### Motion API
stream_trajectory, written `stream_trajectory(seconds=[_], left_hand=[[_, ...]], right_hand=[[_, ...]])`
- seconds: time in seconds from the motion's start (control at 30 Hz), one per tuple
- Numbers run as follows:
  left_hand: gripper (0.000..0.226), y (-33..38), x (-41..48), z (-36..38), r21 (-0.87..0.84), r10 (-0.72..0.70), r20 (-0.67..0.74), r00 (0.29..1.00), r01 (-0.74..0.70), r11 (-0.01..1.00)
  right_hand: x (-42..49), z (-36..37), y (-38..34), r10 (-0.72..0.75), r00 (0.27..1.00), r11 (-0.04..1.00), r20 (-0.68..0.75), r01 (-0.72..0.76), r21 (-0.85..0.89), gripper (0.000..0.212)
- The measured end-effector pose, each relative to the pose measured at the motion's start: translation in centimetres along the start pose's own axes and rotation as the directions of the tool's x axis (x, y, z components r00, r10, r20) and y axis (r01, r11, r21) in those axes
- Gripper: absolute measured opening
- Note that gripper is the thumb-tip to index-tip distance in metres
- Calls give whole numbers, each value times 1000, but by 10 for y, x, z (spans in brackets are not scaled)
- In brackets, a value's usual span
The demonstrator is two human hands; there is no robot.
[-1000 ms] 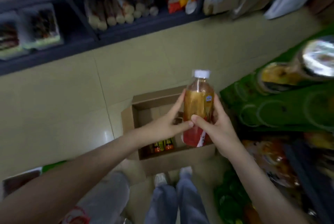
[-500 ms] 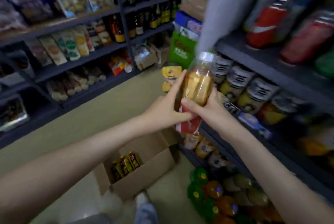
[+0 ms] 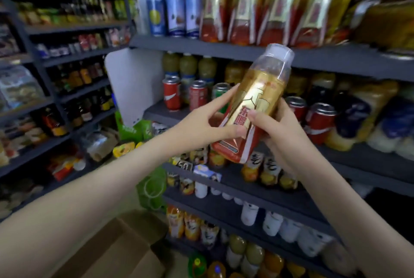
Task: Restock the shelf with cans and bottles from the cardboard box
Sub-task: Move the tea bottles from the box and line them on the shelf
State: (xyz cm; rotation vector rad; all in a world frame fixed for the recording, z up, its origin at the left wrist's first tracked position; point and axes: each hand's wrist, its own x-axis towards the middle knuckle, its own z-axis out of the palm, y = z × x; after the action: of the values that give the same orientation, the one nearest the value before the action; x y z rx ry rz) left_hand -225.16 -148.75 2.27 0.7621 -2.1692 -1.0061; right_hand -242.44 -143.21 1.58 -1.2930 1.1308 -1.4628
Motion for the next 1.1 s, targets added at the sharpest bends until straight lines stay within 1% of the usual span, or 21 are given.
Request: stream_trajectory(seconds=[0.03, 0.1, 0.13, 0.2, 0.3, 0.4, 0.43, 0.5, 0.6, 0.67, 0.73, 0.77, 0.8, 0.83, 0.87, 0.9, 0.93, 0.97, 1.0, 1.03, 1.1], left_hand=[[81, 9, 7, 6, 19, 42, -15, 999, -42, 999], [84, 26, 18, 17, 24, 117, -30, 993, -116, 993], [84, 32, 23, 23, 21, 147, -39, 988, -146, 989], [84, 43, 32, 29, 39, 180, -65, 982, -178, 983], [85, 61, 47, 27, 117, 241, -81, 967, -231, 966], [81, 80, 58, 22, 135, 345, -94, 934, -331, 934], [80, 85, 61, 20, 91, 365, -92, 926, -357, 930], [73, 86, 69, 18, -102, 357, -36, 933, -359, 928], [61, 84, 78, 20, -470, 313, 100, 945, -232, 852], [61, 84, 83, 24, -541, 263, 189, 946, -123, 832], [56, 85, 87, 22, -558, 224, 244, 944, -52, 828], [51, 86, 89, 19, -552, 206, 241, 948, -41, 833], [48, 88, 91, 16, -504, 207, 211, 955, -75, 861], [52, 90, 92, 14, -389, 227, 170, 959, -147, 910], [65, 92, 93, 14, -224, 270, 143, 952, -234, 946], [81, 93, 95, 17, -60, 303, 122, 945, -298, 953], [93, 92, 97, 22, 41, 315, 88, 945, -320, 947], [99, 92, 99, 27, 38, 322, 40, 946, -324, 945], [99, 89, 101, 31, -44, 323, 8, 946, -322, 946], [95, 86, 105, 33, -190, 314, 8, 950, -306, 933], [81, 79, 113, 32, -522, 279, 110, 954, -183, 833]], right_hand=[[-2, -9, -8, -5, 1000, 1000, -3, 5, 3, 50], [-4, -26, -25, -19, 1000, 998, -12, 19, -53, 79], [-4, -32, -35, -34, 999, 995, -18, 32, -96, 87], [-6, -42, -52, -60, 998, 985, -33, 54, -162, 84], [-8, -53, -76, -158, 985, 965, -68, 140, -220, 61], [-6, -61, -96, -244, 967, 943, -72, 219, -249, 59], [-4, -66, -102, -247, 968, 944, -48, 230, -237, 59], [-2, -79, -113, -211, 976, 965, 51, 216, -145, 58], [1, -95, -119, -148, 972, 988, 183, 139, 62, 77], [3, -98, -111, -157, 969, 980, 192, 129, 150, 73], [7, -96, -103, -189, 976, 973, 104, 173, 150, 69], [10, -94, -101, -207, 978, 970, 36, 200, 140, 72], [12, -93, -102, -219, 975, 966, -37, 223, 133, 73], [15, -91, -105, -229, 967, 962, -112, 242, 123, 70], [17, -89, -109, -237, 955, 960, -178, 258, 106, 62], [19, -86, -112, -244, 942, 960, -230, 268, 78, 55], [21, -84, -116, -253, 931, 961, -264, 273, 42, 49], [23, -82, -119, -263, 923, 961, -281, 276, 5, 45], [25, -81, -121, -271, 921, 961, -280, 275, -24, 44], [27, -82, -122, -275, 927, 961, -256, 274, -39, 46], [26, -88, -120, -256, 954, 966, -157, 257, -14, 52]])
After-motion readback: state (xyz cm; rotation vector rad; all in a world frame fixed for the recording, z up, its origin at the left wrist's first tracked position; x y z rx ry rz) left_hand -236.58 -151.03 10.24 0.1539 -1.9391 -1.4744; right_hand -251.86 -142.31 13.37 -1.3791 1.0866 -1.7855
